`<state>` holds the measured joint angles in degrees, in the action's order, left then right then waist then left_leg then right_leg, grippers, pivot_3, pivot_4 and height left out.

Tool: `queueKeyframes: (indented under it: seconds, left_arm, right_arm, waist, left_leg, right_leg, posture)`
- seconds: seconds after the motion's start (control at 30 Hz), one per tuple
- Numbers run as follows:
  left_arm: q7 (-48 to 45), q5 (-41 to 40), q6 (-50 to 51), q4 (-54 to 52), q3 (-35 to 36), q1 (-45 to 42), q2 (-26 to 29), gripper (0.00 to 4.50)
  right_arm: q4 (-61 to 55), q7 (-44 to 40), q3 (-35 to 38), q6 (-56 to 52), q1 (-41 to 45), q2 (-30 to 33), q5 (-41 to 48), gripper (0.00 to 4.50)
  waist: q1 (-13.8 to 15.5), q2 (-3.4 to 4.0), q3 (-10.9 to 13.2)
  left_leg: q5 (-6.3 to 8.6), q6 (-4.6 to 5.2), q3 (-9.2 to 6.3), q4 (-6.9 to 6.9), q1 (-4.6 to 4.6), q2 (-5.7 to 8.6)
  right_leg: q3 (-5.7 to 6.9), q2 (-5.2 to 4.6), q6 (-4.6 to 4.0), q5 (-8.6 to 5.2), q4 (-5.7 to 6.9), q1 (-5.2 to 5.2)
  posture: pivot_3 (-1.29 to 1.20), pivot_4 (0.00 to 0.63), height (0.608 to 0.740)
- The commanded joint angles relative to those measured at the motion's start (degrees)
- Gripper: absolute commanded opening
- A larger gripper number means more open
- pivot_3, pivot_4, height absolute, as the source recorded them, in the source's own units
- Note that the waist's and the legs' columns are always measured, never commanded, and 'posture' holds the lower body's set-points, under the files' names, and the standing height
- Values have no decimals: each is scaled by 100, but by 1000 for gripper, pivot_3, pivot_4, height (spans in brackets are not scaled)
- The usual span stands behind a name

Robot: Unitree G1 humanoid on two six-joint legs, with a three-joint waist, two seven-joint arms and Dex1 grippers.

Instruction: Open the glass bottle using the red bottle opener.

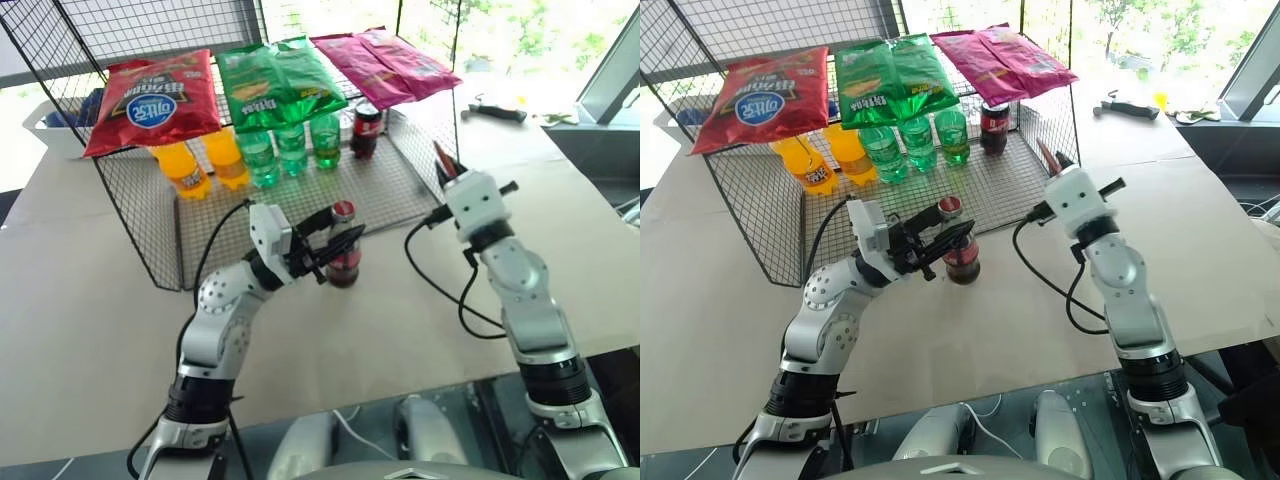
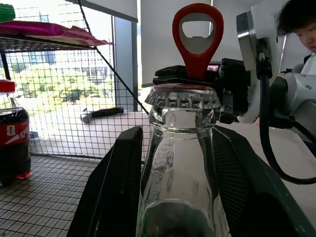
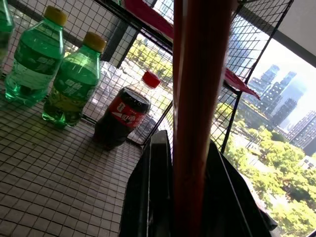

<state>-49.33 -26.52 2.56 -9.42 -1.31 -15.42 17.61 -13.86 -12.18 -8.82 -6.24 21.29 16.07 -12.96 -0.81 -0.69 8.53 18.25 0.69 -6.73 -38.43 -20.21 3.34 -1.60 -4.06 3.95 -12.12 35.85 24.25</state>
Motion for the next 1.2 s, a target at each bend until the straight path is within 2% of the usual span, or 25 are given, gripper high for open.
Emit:
queueKeyframes:
  seconds: [0.03, 0.4, 0.8, 1.0, 1.2]
  left_arm:
    - [-33, 107, -79, 38, -23, -13, 79, 1552]
    - [-10, 210, -84, 79, -77, 45, 175, 1552]
    - [122, 246, -69, 94, -59, 46, 191, 1552]
    - [224, 245, 24, 15, -88, 93, 178, 1552]
    - [273, 244, 116, -6, -82, 82, 208, 1552]
  right_arm:
    - [-222, -196, -273, 118, 102, -48, -66, 0]
    - [337, -342, -1209, 662, 462, -49, -953, 0]
    - [608, -424, -1630, 791, 574, 83, -1953, 0]
    - [617, -492, -1791, 661, 421, -12, -2229, 0]
    - [598, -485, -1964, 954, 383, 166, -2724, 0]
  waist:
    - [0, 0, 0]
    - [-2, -4, -4]
    - [0, -7, -17]
    - [0, -4, -22]
    - [-1, 15, -56]
  left_leg:
    - [0, 0, 0, 0, 0, 0]
    - [0, -1, 0, -2, 4, 0]
    - [-1, -2, 0, -2, 8, 1]
    - [-1, -2, -1, 0, 46, 1]
    - [-1, -2, -1, 0, 52, 1]
  right_leg:
    - [0, 0, 0, 0, 0, 0]
    - [1, 1, 0, 0, 3, -3]
    - [0, 0, 0, 0, 4, -4]
    - [0, 1, 0, 0, 2, -46]
    - [1, 1, 0, 0, 3, -51]
  posture:
    - [0, 150, 740]
    - [0, 150, 740]
    - [0, 150, 740]
    - [0, 150, 740]
    - [0, 150, 740]
